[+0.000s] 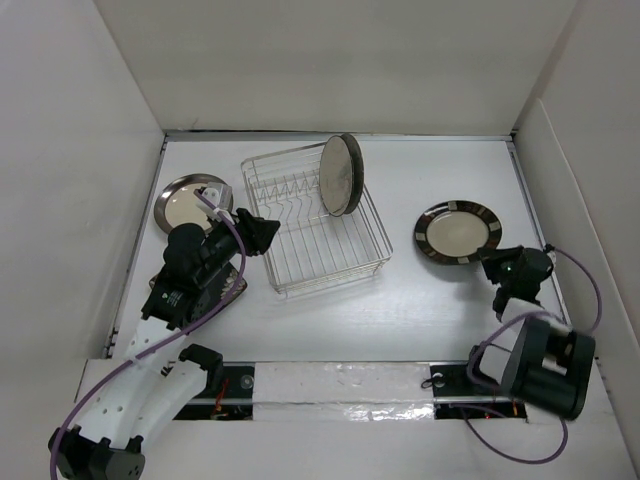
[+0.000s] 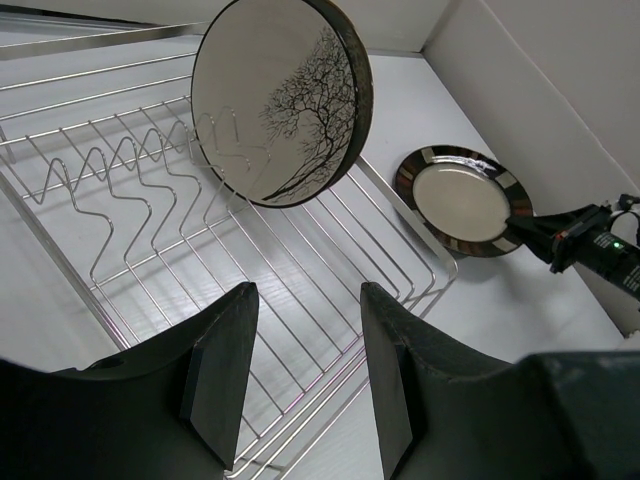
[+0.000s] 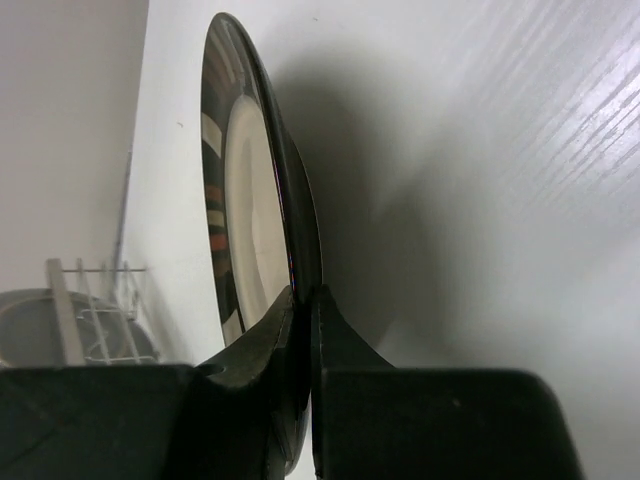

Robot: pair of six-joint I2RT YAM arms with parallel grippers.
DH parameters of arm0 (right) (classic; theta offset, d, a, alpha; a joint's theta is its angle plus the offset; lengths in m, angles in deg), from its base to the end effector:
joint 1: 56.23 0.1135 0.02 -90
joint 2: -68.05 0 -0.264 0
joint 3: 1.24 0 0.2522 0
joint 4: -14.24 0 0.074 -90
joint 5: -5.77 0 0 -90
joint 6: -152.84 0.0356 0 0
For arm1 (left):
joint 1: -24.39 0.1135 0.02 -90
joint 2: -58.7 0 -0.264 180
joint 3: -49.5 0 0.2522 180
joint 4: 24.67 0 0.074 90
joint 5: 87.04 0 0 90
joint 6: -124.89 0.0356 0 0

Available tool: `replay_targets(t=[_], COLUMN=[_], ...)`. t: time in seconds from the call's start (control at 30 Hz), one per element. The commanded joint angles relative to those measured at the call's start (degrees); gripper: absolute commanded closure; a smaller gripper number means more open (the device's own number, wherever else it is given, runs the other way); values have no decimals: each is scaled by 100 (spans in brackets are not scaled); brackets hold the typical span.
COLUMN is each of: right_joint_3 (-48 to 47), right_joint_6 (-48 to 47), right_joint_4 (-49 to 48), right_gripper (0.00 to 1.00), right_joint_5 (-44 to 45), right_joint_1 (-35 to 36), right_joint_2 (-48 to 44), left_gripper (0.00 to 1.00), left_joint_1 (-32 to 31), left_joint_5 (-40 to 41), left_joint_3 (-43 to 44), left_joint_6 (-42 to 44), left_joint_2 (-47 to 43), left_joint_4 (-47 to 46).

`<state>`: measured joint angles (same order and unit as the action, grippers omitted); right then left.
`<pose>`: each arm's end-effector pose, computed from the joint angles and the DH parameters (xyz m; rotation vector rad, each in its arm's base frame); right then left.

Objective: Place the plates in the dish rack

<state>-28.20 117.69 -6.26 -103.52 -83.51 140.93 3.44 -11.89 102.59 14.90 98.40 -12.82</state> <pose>0.1964 -0.0881 0.1384 1.1722 1.6781 0.6424 0.1561 -0.0695 0.3435 0.2249 1.5796 -0.7612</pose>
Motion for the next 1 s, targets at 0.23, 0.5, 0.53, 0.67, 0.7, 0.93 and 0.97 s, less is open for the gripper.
replay_targets(t=[0.23,0.5,0.53,0.67,0.7,0.93,0.97], right_joint_3=[-2739,-5881,-6236,-7845,-8092,-10061,-10263], right_joint_6=[-1757,-3884,-4059,-4526,-4605,-5195,-5265], right_joint_4=[2731,2722,2932,3652,3724,4427,4445], right_gripper=[100,100,100,100,100,100,100], right_joint_5=[4018,5171,5198,5233,5268,6085,6173], right_joint_1=[2715,5530,5733,6419,6620,7219,7220], right_joint_2=[-3413,-1596,-1306,188,713,2404,2658], left_gripper=[58,58,58,59,59,59,59], left_joint_1=[-23,-23,-23,-23,-23,-23,-23], left_joint_5=[97,342,377,474,535,642,641], left_joint_3=[180,198,198,206,198,198,198], left_joint_6=[12,47,48,74,83,83,83], left_joint_2=[-15,-77,-77,-112,-155,-200,-217], left_joint_4=[-213,-152,-143,-90,-90,-55,-64])
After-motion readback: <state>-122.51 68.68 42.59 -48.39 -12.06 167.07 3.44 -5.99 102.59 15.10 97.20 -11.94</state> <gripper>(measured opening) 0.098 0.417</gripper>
